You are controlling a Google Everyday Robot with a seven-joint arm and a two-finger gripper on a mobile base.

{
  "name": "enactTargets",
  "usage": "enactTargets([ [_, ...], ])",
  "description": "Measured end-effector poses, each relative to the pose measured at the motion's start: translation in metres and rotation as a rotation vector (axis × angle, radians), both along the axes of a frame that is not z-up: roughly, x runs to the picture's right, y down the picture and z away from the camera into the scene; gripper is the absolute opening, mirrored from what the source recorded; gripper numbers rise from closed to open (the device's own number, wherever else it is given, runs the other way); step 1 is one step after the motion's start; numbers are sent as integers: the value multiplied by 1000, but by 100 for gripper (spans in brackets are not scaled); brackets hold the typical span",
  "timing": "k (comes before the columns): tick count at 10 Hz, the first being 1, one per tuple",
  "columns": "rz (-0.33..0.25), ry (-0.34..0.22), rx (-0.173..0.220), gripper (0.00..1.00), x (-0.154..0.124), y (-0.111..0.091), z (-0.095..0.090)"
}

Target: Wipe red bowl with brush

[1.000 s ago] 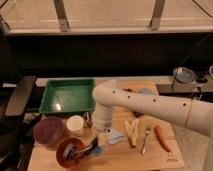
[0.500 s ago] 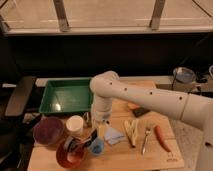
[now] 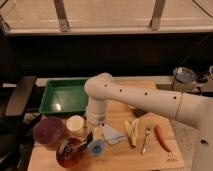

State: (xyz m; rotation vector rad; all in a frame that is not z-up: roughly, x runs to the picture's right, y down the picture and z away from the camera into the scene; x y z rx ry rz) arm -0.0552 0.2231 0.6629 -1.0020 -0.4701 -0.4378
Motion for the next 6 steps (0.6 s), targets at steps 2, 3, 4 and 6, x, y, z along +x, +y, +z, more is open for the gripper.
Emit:
enactTargets([
  [2,13,1,-8,0,4,10,-4],
  [3,19,17,-14,0,14,14,-5],
  [4,24,33,-17,0,22,14,-5],
  [6,35,73,-14,0,39,5,-1],
])
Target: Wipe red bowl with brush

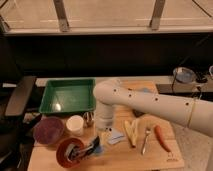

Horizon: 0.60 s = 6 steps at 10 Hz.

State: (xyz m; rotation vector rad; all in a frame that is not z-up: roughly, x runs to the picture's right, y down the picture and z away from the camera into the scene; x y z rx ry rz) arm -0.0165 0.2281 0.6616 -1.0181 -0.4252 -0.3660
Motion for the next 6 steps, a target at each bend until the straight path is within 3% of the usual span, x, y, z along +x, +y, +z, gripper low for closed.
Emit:
enactTargets([
  [2,-6,12,12,0,1,-15,6],
  [6,-48,-34,39,0,-36,-35,18],
])
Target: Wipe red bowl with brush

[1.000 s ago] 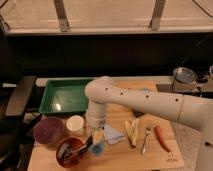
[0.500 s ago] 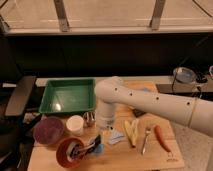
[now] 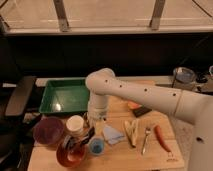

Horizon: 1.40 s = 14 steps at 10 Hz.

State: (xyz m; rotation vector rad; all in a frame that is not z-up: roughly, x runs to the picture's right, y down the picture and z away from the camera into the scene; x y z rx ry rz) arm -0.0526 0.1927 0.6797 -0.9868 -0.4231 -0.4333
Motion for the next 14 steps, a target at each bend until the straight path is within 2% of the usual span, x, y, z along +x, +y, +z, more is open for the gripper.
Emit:
enactTargets([
  [3,-35,-38,-9,0,-22,19,-7],
  [5,-31,-39,-24,0,-15,35,-15],
  [7,-14,-13,-36,0,6,44,-18],
  [9,12,32,-30,0,29,41,-19],
  [11,21,64,-14,0,39,25,-16],
  [14,2,49,11,0,22,4,-7],
])
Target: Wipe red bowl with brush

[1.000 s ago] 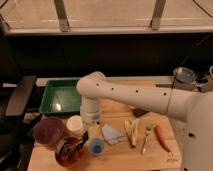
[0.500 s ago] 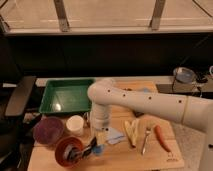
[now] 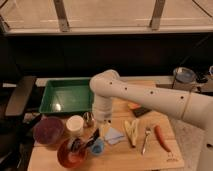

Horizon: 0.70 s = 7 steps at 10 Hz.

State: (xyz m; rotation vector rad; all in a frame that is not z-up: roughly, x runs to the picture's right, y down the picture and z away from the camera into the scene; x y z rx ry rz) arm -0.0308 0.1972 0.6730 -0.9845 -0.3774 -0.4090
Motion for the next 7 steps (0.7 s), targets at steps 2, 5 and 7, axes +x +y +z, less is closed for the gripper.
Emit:
enactTargets([
  [2,-27,-39,-4,0,-27,1,5],
  [5,-46,-80,-22,0,-42,16,4],
  [7,-51,-93,-42,0,-37,34,-6],
])
